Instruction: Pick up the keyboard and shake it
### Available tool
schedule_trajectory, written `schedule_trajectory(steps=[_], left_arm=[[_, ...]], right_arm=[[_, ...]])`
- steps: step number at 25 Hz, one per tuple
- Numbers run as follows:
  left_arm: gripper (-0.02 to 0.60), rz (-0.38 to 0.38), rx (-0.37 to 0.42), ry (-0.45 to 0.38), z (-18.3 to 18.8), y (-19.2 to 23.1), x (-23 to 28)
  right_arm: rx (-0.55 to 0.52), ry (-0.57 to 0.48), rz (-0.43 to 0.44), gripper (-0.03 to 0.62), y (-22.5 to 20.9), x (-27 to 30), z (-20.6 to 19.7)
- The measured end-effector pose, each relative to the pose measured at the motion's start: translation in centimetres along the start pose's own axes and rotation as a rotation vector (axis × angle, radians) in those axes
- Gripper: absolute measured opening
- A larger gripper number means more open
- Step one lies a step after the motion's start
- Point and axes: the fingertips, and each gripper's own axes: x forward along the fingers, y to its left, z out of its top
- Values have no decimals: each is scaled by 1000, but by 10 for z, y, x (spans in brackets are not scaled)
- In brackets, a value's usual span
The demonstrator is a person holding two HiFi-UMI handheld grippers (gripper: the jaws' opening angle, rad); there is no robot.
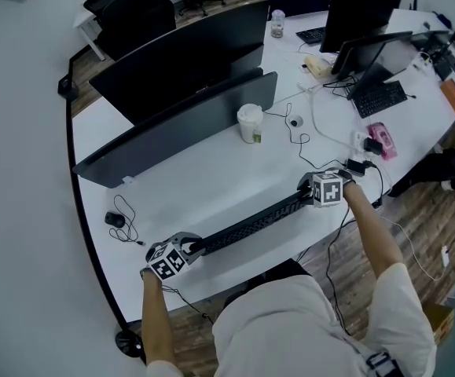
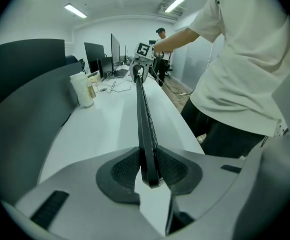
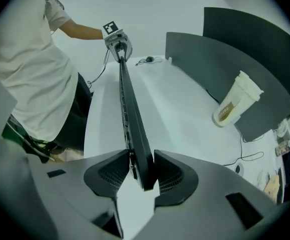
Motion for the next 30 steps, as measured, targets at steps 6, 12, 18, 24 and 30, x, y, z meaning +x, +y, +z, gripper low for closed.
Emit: schedule_trajectory(steps=[6, 12, 18, 24, 30], left_arm=[[117, -29, -42, 36, 0, -5, 4], [141, -126, -26, 195, -13, -21, 24], [117, -52, -1, 214, -12, -4, 18], [109, 249, 104, 232, 7, 59, -22], [110, 638, 210, 219, 51, 122, -101]], right_arm=[[-86, 76, 56, 135, 13, 1, 1], [-100, 54, 19, 130, 20, -1, 4], [-116, 47, -88, 124, 18, -1, 4], [-169, 54, -402, 126, -32, -44, 30], [-290, 81, -781, 129, -86, -139, 85]])
